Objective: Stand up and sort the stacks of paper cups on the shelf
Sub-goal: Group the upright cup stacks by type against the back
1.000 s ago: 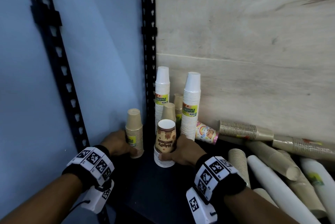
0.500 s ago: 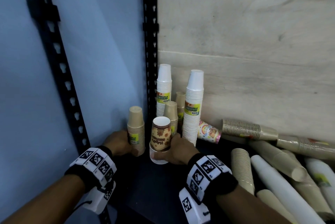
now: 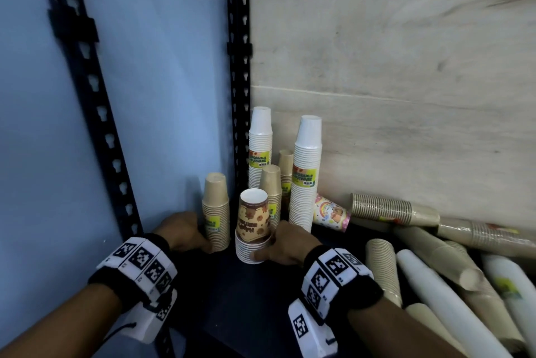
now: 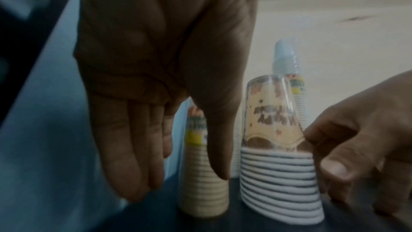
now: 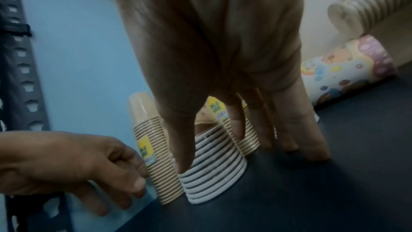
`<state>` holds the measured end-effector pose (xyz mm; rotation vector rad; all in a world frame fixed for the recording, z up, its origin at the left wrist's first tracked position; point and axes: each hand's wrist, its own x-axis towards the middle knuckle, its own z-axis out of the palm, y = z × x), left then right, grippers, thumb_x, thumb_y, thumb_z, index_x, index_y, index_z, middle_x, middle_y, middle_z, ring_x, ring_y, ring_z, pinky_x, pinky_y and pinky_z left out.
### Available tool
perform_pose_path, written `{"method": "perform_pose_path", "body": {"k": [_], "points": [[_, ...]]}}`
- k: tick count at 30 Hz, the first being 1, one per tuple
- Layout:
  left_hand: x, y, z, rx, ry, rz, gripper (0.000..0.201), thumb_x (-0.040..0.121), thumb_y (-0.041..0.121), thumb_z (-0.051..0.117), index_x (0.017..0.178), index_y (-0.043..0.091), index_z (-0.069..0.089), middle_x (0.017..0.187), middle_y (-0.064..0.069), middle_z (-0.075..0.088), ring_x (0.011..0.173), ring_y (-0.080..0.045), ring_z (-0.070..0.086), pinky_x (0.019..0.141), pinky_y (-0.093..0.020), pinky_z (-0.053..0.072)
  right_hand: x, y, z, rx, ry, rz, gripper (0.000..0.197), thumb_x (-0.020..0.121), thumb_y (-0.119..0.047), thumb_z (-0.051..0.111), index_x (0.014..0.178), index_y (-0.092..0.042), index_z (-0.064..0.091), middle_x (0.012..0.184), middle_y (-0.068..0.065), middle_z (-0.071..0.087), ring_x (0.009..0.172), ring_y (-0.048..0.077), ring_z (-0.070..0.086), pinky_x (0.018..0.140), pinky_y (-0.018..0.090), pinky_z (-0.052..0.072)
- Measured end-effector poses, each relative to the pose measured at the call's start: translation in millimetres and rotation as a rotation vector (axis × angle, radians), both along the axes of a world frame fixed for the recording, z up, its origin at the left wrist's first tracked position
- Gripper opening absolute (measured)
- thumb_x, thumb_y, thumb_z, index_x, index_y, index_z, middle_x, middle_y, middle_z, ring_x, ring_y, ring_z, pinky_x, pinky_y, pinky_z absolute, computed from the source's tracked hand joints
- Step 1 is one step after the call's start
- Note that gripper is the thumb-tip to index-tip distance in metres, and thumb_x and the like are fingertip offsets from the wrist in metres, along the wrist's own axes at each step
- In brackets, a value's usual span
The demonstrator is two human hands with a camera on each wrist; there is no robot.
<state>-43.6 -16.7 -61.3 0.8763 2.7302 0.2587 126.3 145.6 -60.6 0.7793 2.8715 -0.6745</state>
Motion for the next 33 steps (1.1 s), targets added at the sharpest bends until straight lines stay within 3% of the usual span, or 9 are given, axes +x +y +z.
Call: {"method": "perform_pose_path", "body": {"k": [3,4,6,10,14,17,26,31,33], "points": [[15.9,-4.8,26.7,-0.041,0.038,0.033,0.052,0.065,0.064,0.073,0.081,0.014,0.069,0.076,-0.001,0.07,0.066,-0.015,0.065,0.067,-0.028,0.055,10.6,12.8,3.1,0.013,-0.068,0.049,0.051,0.084,-0.057,0.064,0.095,-0.007,0.063,0.102,0.007,0.064,0.1,0.024,0.059,0.073,0.027,0.045],[23.8,-6.2,37.4,-0.036,0.048,0.04,0.053,0.068,0.063,0.071,0.081,0.012,0.069,0.074,-0.003,0.072,0.06,-0.016,0.063,0.066,-0.028,0.056,15.8,18.3,4.9,0.011,-0.083,0.041,0.048,0.084,-0.058,0.063,0.078,-0.011,0.057,0.088,0.005,0.059,0.091,0.022,0.056,0.063,0.025,0.041],[38.9,-7.2,59.6,-0.008,0.085,0.024,0.053,0.073,0.063,0.068,0.079,0.01,0.07,0.07,-0.004,0.073,0.054,-0.018,0.062,0.062,-0.027,0.055,26.9,29.7,9.7,0.018,-0.078,0.008,0.051,0.084,-0.06,0.063,0.068,-0.013,0.049,0.076,0.002,0.052,0.084,0.021,0.054,0.057,0.024,0.038],[70.2,-0.7,95.2,0.104,0.263,-0.045,0.043,0.072,0.067,0.066,0.075,0.025,0.061,0.084,0.006,0.067,0.082,-0.016,0.064,0.073,-0.028,0.051,46.7,50.9,20.9,0.097,0.002,-0.054,0.055,0.08,-0.056,0.069,0.107,-0.008,0.066,0.107,0.005,0.067,0.103,0.022,0.062,0.082,0.029,0.049],[92.4,21.9,101.4,0.224,0.33,-0.11,0.046,0.068,0.075,0.063,0.086,0.033,0.057,0.09,0.015,0.064,0.087,-0.011,0.061,0.077,-0.034,0.053,62.5,66.7,29.6,0.312,0.119,-0.05,0.042,0.08,-0.05,0.07,0.099,-0.016,0.056,0.116,0.006,0.063,0.113,0.028,0.057,0.089,0.033,0.045],[94.8,37.3,90.5,0.277,0.343,-0.182,0.044,0.071,0.071,0.064,0.094,0.034,0.056,0.099,0.013,0.061,0.091,-0.01,0.059,0.081,-0.035,0.052,66.2,76.2,33.0,0.457,0.127,-0.088,0.054,0.079,-0.053,0.067,0.118,-0.017,0.055,0.128,0.007,0.053,0.125,0.031,0.042,0.102,0.046,0.038],[88.3,49.8,62.4,0.323,0.39,-0.185,0.032,0.082,0.052,0.066,0.106,0.031,0.064,0.111,0.007,0.058,0.102,-0.014,0.057,0.085,-0.036,0.051,38.9,106.8,34.2,0.602,-0.08,-0.086,0.075,0.075,-0.057,0.07,0.131,-0.014,0.045,0.134,0.009,0.052,0.129,0.033,0.035,0.103,0.047,0.029],[87.0,49.3,65.5,0.296,0.42,-0.206,0.035,0.081,0.052,0.068,0.109,0.03,0.068,0.114,0.006,0.062,0.102,-0.014,0.059,0.081,-0.028,0.047,20.7,113.3,24.4,0.694,-0.159,-0.049,0.056,0.076,-0.049,0.071,0.118,-0.016,0.055,0.118,0.009,0.063,0.122,0.035,0.037,0.099,0.051,0.024],[86.4,48.7,67.6,0.295,0.42,-0.205,0.035,0.08,0.052,0.069,0.107,0.031,0.069,0.115,0.007,0.064,0.103,-0.014,0.06,0.08,-0.025,0.043,19.4,113.6,23.3,0.729,-0.203,-0.038,0.05,0.083,-0.045,0.065,0.124,-0.017,0.054,0.126,0.009,0.059,0.125,0.036,0.036,0.104,0.054,0.021]]}}
